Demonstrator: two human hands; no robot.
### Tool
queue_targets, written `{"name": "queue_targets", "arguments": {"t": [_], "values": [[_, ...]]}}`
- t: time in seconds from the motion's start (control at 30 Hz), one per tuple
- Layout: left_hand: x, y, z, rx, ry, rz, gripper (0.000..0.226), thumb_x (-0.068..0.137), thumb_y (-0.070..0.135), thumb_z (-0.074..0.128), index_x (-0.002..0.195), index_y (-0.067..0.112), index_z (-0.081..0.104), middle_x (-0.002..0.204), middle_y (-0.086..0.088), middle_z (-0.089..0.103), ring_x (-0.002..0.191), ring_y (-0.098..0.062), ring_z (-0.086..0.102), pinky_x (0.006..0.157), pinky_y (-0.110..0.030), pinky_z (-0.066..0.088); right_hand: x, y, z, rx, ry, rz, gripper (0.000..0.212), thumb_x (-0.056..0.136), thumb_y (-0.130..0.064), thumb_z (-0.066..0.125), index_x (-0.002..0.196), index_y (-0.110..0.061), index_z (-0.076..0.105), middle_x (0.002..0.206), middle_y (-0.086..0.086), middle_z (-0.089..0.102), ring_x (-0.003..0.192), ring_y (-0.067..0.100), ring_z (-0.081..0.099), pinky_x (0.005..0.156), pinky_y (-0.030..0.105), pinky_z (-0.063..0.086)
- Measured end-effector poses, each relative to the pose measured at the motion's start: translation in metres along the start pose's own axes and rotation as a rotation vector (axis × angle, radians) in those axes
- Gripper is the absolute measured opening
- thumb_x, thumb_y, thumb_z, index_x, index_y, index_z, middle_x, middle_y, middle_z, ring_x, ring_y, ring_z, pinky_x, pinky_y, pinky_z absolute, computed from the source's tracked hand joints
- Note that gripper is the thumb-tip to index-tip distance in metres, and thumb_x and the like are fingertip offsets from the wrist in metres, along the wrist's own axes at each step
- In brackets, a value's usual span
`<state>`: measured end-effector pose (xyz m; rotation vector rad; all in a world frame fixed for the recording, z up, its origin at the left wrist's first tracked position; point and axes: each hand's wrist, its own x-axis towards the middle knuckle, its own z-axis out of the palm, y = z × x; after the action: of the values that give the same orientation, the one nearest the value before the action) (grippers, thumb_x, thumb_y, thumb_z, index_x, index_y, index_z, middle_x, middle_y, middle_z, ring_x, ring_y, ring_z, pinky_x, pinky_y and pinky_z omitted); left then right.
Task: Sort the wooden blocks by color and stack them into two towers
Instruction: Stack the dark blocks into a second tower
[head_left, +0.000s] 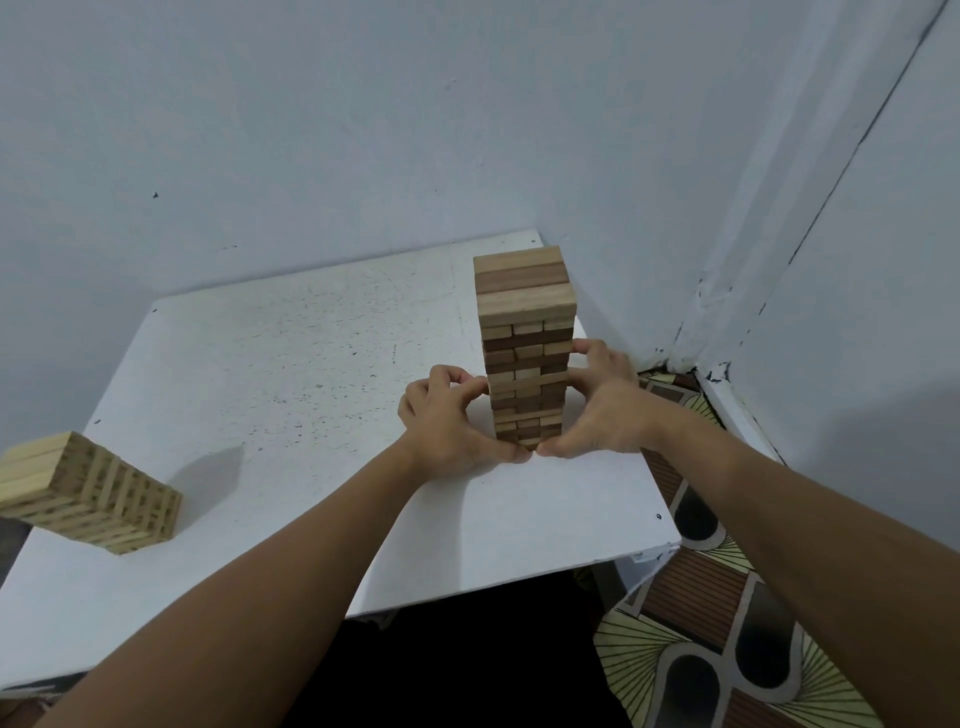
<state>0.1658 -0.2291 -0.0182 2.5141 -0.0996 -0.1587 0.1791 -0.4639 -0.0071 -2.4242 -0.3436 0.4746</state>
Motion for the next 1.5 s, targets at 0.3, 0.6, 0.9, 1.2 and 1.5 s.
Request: {"name": "queue_targets", "arguments": {"t": [0.3,0.6,0.9,1.2,1.5], "values": [[0.024,-0.02,-0.021,0.023,0.017,0.001,0.069,0.052,0.066,0.093,0.114,0.056,0.064,0.12,0.016,0.031,0.119,-0.014,0.019,0.105,-0.028,0.013,0.038,-0.019,-0.001,-0.01,-0.014,-0.033,0.059,0.063,-0.052,0.089,0.109,-0.062,0.054,0.142,-0.026,0.011,0.144,0.016,0.003,0.121,0.045,0.025],[0.055,-0.051,-0.046,0.012,0.027,-0.027,0.071,0.053,0.066,0.093,0.116,0.059,0.062,0.121,0.015,0.033,0.12,-0.015,0.02,0.112,-0.035,0.018,0.091,-0.041,0.005,0.016,-0.024,-0.049,0.058,0.063,-0.047,0.091,0.112,-0.053,0.061,0.141,-0.026,0.014,0.14,0.01,0.005,0.118,0.04,0.03],[0.096,-0.074,-0.072,-0.004,0.005,-0.053,0.073,0.054,0.066,0.093,0.119,0.057,0.062,0.123,0.013,0.034,0.122,-0.017,0.019,0.116,-0.04,0.02,0.14,-0.061,0.001,-0.03,-0.011,-0.044,0.059,0.06,-0.055,0.09,0.096,-0.077,0.05,0.14,-0.023,0.018,0.139,0.02,0.009,0.119,0.043,0.024],[0.127,-0.087,-0.085,-0.041,-0.024,-0.071,0.074,0.054,0.062,0.094,0.12,0.057,0.061,0.124,0.012,0.033,0.121,-0.018,0.019,0.113,-0.036,0.02,0.177,-0.067,-0.002,-0.085,0.019,0.005,0.063,0.058,-0.058,0.089,0.106,-0.068,0.048,0.142,-0.019,0.02,0.136,0.021,0.014,0.117,0.039,0.023],[0.127,-0.089,-0.086,-0.073,-0.056,-0.086,0.071,0.057,0.059,0.094,0.12,0.056,0.06,0.127,0.01,0.032,0.123,-0.017,0.017,0.111,-0.037,0.021,0.179,-0.065,0.002,-0.084,0.036,0.024,0.082,0.065,-0.054,0.09,0.135,-0.055,0.048,0.147,-0.018,0.019,0.141,0.021,0.009,0.116,0.039,0.018]]}}
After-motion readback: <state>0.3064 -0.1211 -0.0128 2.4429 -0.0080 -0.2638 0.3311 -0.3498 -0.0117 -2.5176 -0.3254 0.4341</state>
